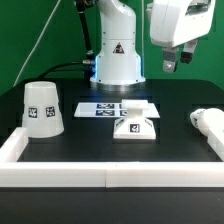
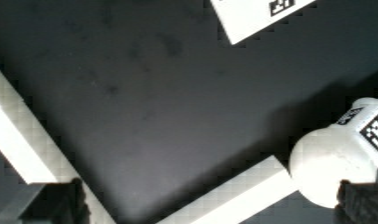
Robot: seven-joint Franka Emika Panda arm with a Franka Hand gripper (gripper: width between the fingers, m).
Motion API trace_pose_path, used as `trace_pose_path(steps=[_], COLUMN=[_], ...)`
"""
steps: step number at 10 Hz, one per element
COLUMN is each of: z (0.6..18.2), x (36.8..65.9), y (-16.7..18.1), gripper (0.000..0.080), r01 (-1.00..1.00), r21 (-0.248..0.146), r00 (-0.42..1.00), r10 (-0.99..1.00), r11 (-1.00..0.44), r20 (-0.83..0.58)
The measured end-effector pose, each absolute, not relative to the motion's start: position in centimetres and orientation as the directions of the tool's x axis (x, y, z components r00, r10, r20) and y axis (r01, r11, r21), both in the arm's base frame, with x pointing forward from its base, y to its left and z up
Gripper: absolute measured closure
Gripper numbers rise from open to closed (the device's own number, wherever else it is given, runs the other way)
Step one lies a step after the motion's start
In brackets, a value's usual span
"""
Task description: Assemble lamp
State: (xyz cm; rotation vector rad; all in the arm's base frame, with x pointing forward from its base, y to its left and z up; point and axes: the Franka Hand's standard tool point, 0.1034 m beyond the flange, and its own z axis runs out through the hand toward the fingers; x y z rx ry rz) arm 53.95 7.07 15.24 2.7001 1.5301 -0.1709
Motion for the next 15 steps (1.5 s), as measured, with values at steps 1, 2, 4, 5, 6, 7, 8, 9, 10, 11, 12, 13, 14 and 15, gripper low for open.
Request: trace_pose_path(steps=[1,2,4,5,6,7,8,9,10,11,12,13,14,15], z=[15.2,15.2,15.2,15.2,15.2,14.7,14.0,13.1,12.3,11.8,11.9,11.8,11.8,11.8], x=[53.8,53.8,53.8,53.8,53.8,53.2,51.8,50.9,50.5,50.4,50.4,50.4,50.4,50.3], y=[7.1,7.1,7.1,7.1,7.0,6.4,5.3,4.2,3.1,2.6,2.8,2.8,2.7,2.4], gripper=[0.0100,0.0100,0.0100,0.0100,0.0100,0.0100,0.0100,0.0100,0.0100,0.0100,0.0100,0.0100,0.0100,0.0100], r01=[0.861,0.861,0.860,0.860,0.859,0.853,0.841,0.846,0.855,0.863,0.857,0.851,0.851,0.816], r21=[-0.032,-0.032,-0.033,-0.033,-0.029,0.008,0.028,0.030,0.027,0.019,0.019,0.019,0.018,0.020], r00=[0.501,0.501,0.502,0.502,0.505,0.521,0.541,0.533,0.518,0.506,0.515,0.526,0.526,0.577], r10=[0.857,0.857,0.856,0.856,0.855,0.850,0.840,0.846,0.855,0.863,0.857,0.851,0.851,0.816], r11=[-0.508,-0.508,-0.509,-0.509,-0.511,-0.522,-0.540,-0.532,-0.518,-0.505,-0.515,-0.525,-0.526,-0.577], r20=[-0.120,-0.120,-0.119,-0.120,-0.115,-0.074,-0.046,-0.021,-0.005,-0.008,-0.007,-0.008,-0.008,-0.005])
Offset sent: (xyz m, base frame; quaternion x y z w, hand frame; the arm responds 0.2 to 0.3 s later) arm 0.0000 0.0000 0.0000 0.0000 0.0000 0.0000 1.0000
